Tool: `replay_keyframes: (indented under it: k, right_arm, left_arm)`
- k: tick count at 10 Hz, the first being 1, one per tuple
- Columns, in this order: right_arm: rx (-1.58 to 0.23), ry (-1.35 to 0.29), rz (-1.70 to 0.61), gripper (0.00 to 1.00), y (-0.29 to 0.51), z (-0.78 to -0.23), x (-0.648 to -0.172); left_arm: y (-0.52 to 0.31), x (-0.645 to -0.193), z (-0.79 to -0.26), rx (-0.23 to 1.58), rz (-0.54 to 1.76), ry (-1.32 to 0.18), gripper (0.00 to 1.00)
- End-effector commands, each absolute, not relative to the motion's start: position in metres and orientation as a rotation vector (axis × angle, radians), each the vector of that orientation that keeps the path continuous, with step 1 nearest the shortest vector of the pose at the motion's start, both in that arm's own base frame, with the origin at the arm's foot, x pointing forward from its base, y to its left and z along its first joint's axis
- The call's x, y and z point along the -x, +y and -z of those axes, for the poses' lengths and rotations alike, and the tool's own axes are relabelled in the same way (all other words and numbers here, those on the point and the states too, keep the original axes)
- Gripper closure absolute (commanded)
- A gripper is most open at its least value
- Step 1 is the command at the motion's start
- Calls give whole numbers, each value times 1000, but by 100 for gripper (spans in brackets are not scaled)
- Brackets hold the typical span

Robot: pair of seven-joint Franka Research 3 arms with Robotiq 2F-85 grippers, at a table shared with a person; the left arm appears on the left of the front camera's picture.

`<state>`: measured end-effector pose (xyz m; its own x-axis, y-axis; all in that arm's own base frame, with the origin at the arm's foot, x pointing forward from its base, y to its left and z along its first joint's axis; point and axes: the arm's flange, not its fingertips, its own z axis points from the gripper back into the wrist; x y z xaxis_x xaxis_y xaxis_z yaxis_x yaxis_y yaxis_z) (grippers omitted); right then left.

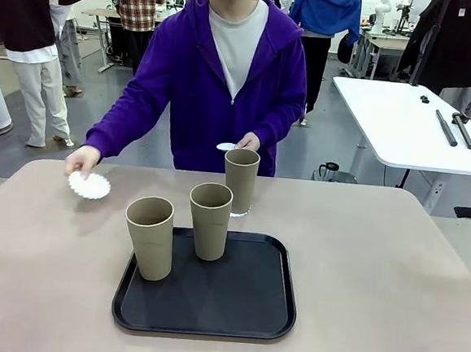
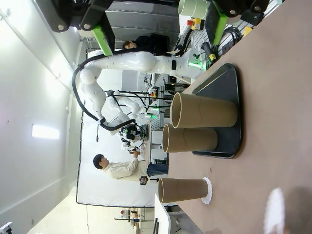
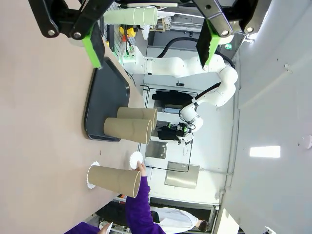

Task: Place coasters on the table and set cups on them.
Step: Take one Reusable plastic cup from the Flat Tray and place it on a coaster set by the human.

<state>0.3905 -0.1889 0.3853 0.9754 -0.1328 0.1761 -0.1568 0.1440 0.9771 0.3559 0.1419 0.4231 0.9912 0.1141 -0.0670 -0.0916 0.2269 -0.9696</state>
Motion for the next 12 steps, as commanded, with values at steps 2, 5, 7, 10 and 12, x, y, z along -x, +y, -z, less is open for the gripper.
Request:
replay_keyframes:
  k: [2, 5, 7, 10, 12]
  right_arm:
    - [-1431, -243, -20, 0, -191, -386, -392]
    - [-1431, -243, -20, 0, -191, -386, -392]
    - [-1431, -243, -20, 0, -191, -386, -392]
    - [-1431, -243, -20, 0, -191, -386, -392]
    - [-1431, -243, -20, 0, -191, -386, -392]
  left_arm:
    - [141, -355, -426, 1351, -140, -30, 0]
    - [141, -355, -426, 1351, -140, -30, 0]
    - [141, -355, -426, 1351, -140, -30, 0]
    - [141, -355, -426, 1351, -140, -30, 0]
    - [141, -355, -426, 1351, -140, -30, 0]
